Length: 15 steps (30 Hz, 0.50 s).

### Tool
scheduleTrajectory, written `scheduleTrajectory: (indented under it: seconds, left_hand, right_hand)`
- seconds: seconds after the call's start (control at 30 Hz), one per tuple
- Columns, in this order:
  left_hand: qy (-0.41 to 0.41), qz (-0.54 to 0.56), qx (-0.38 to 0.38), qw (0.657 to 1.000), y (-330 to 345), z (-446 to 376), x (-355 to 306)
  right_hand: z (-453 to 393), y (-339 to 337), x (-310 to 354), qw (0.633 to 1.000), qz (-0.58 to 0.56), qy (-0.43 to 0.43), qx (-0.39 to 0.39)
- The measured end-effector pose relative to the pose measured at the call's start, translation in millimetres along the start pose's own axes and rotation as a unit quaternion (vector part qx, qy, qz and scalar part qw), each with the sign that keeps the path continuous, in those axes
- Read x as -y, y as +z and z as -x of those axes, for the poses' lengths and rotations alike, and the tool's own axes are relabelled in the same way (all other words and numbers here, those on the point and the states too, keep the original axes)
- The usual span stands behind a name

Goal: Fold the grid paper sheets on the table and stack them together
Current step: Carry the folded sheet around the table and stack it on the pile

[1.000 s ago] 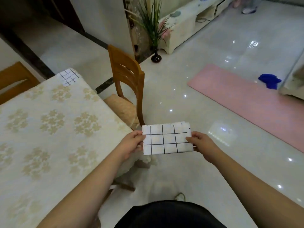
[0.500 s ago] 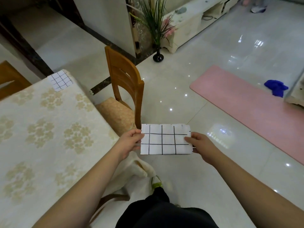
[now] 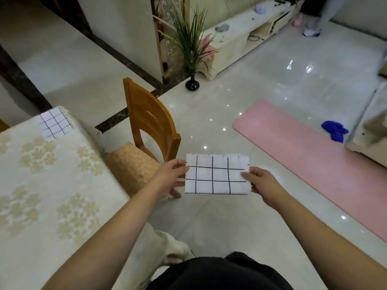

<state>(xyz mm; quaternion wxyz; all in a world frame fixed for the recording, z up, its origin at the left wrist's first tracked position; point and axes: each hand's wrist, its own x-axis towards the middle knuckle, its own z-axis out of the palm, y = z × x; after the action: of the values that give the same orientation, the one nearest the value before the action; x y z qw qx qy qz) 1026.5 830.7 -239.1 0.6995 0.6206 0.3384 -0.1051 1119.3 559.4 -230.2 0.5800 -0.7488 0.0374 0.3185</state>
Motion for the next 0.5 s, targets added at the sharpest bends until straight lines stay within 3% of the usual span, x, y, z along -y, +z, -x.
scheduleTrajectory:
  seconds: [0.23, 0.5]
  left_hand:
    - [0.003, 0.001, 0.021, 1.000, 6.1, -40.2, -52.5]
    - [0.029, 0.016, -0.021, 0.999, 34.2, -104.6, -121.7]
  right_hand:
    - [-61.0, -17.7, 33.5, 1.000, -0.003, -0.011, 0.011]
    - [-159.7, -52.5, 82.4, 0.999, -0.020, -0.029, 0.038]
